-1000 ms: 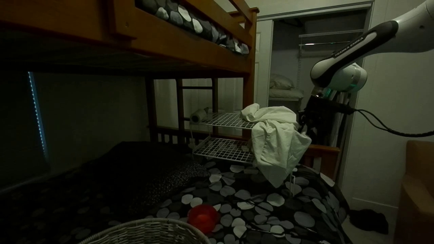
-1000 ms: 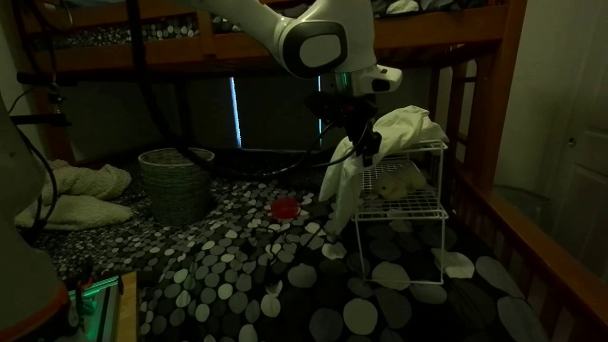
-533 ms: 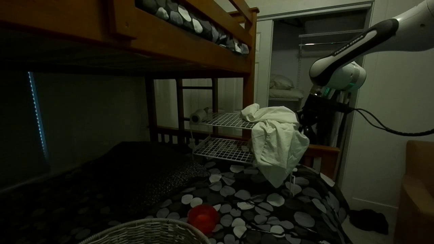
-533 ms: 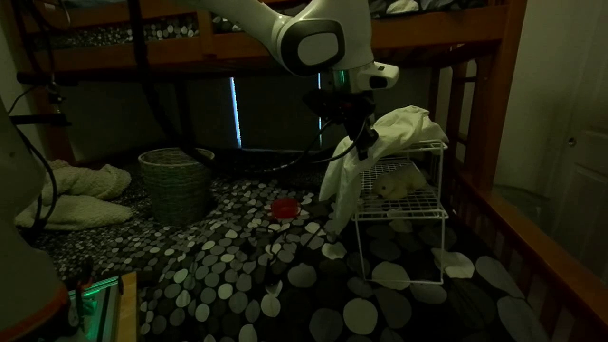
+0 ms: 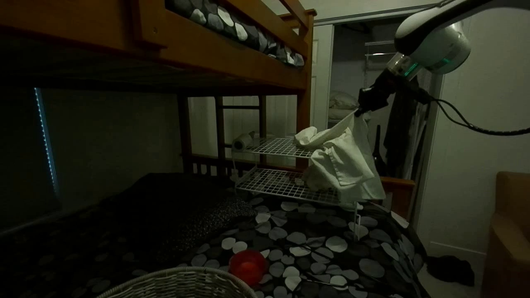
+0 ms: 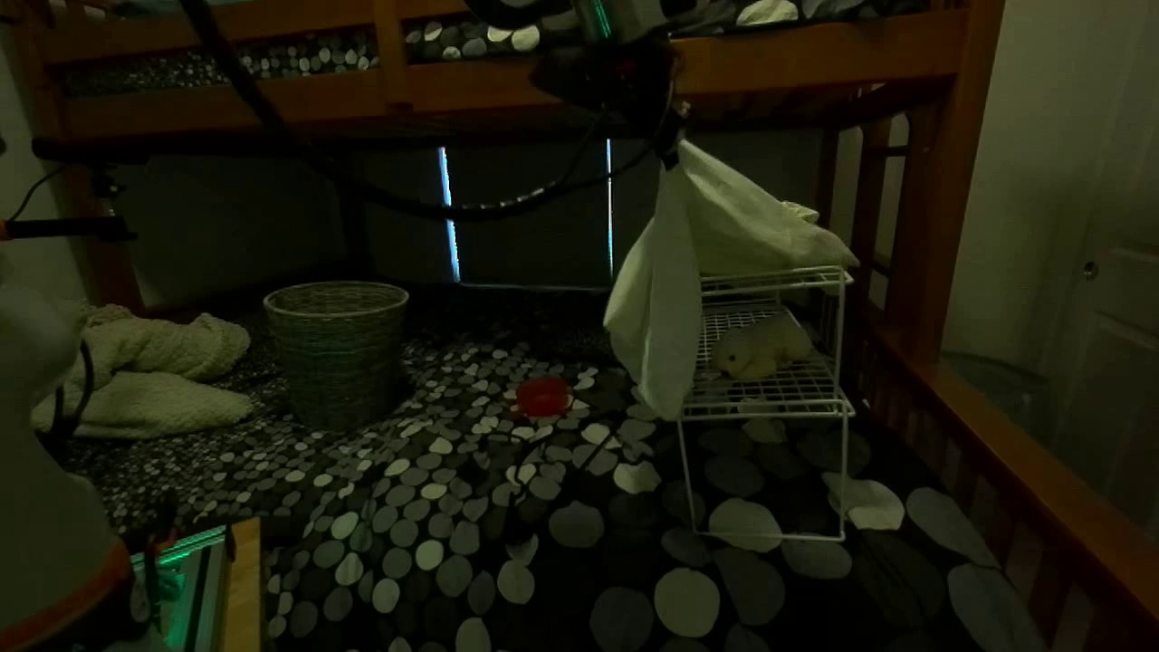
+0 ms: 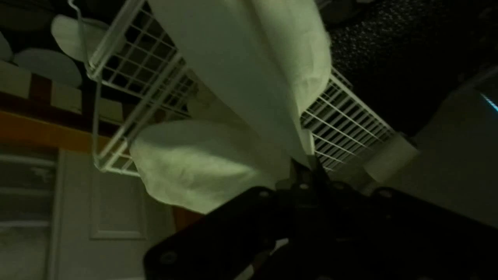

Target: Pick up the white bedsheet and put it on the bed

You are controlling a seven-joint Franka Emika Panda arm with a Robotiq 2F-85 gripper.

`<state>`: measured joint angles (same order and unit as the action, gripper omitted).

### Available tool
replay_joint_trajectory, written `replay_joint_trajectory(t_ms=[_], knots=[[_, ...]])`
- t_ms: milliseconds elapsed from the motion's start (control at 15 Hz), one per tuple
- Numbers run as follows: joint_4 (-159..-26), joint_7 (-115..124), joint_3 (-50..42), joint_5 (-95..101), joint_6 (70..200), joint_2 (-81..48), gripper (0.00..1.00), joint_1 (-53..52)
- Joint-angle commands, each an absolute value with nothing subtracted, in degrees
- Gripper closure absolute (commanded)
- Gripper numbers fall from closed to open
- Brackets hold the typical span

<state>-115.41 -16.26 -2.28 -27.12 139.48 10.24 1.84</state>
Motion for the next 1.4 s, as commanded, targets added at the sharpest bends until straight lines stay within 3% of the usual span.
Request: replay_joint_trajectory(t_ms=[0,467,667,1333], knots=[[-119.1,-23.0,-3.2,-30.8,136.5,20.9,1.00,-3.0],[-118.6,-28.8,-3.1,-31.4,127.0,33.6,1.00,-15.6],[-119.3,-33.7,-4.3,-33.9,126.2,32.2,1.00,-20.1],[-131.7,-21.6,-0.1,-18.0,142.8,15.7,1.00,-9.7]])
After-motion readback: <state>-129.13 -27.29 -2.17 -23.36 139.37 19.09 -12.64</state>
